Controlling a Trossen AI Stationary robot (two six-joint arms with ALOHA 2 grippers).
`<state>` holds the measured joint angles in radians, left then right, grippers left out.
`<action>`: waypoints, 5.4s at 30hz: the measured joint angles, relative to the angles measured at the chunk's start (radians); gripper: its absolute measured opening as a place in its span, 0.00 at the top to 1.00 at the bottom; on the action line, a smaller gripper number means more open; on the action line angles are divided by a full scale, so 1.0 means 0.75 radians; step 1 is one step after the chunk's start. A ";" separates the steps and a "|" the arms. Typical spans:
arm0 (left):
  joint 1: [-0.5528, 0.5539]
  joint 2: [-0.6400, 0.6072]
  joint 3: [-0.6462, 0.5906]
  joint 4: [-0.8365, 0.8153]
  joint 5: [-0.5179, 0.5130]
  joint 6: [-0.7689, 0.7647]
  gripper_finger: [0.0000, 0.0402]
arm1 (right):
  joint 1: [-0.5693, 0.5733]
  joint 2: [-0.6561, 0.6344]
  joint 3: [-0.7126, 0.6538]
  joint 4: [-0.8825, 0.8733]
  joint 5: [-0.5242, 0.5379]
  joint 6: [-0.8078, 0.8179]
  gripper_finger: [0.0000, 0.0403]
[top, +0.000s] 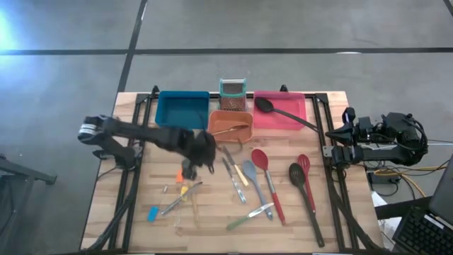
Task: Pick & Place Kitchen Items
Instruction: Put the pink spatula into the blue bin, then put the black slotted ladle scoop into the pink bin
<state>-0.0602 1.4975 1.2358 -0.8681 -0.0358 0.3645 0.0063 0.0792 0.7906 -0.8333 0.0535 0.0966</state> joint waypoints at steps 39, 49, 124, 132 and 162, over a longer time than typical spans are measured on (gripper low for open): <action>1.246 -0.089 -0.383 0.139 -0.116 0.086 0.99 | 0.000 0.000 0.000 0.000 0.000 0.000 0.98; 1.286 0.066 -0.361 0.180 -0.118 0.035 0.99 | 0.000 0.000 0.000 0.000 0.000 0.000 0.98; 0.343 -0.408 0.789 -0.123 0.038 -0.502 0.56 | 0.000 0.000 0.000 -0.001 0.000 0.000 0.98; 0.118 -0.411 0.678 0.140 -0.095 -0.463 0.56 | -0.001 0.000 0.000 0.000 0.101 0.000 0.98; -0.081 -1.003 -0.641 1.236 -0.135 -0.415 0.59 | 0.000 0.094 -0.001 0.732 0.317 0.140 0.98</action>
<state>-0.1208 0.7450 0.7552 0.0586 -0.1371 0.0530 0.0060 0.1496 0.7902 -0.2841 0.2912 0.2013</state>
